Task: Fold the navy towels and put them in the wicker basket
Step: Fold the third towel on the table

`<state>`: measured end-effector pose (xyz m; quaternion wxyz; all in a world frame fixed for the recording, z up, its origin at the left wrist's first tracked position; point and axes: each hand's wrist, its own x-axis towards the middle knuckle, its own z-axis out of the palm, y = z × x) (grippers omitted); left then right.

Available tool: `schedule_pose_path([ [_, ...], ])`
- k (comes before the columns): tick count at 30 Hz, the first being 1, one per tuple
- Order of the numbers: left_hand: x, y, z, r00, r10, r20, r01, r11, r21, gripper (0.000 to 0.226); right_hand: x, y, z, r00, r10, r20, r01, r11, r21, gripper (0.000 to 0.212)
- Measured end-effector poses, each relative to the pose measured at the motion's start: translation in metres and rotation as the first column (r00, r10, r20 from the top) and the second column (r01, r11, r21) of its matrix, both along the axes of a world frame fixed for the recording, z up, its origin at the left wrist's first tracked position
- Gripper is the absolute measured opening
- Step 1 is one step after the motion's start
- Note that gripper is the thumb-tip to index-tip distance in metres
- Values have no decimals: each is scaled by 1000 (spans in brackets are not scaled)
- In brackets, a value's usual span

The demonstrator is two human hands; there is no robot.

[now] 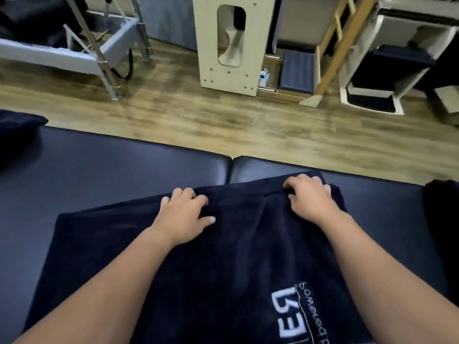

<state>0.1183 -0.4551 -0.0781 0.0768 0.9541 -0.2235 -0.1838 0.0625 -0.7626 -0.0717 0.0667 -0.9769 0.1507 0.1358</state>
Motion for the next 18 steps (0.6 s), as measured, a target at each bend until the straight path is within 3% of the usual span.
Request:
schedule_pose_path([
  [2, 4, -5, -4, 998, -57, 18, 57, 998, 35, 19, -7, -16, -1, 997, -74, -4, 74, 997, 2, 35],
  [4, 9, -9, -2, 997, -57, 49, 55, 997, 49, 17, -11, -28, -1, 993, -114, -29, 114, 993, 2, 27],
  [6, 17, -10, 3, 999, 50, 0, -50, 999, -19, 17, -10, -39, 0, 994, -100, -46, 100, 995, 4, 15],
  [8, 24, -6, 6, 985, 170, -33, -172, 984, -49, 15, -8, -44, 0, 997, -68, 37, 69, 998, -1, 7],
  [10, 24, -6, 7, 979, 161, 127, -166, 986, 31, 6, -3, -40, -5, 971, -82, 223, 88, 996, -19, 5],
  [12, 20, -20, 7, 975, 92, 201, -99, 995, 25, 13, 1, -30, -12, 943, -119, 311, 143, 988, -55, 19],
  [15, 10, -63, 9, 991, -123, 53, 126, 990, -63, 36, -10, -13, -26, 933, -201, 298, 222, 974, -40, 49],
  [18, 3, -116, 8, 978, -208, -27, 207, 978, -27, 55, -49, -3, -34, 920, -198, 338, 199, 979, 34, 52],
])
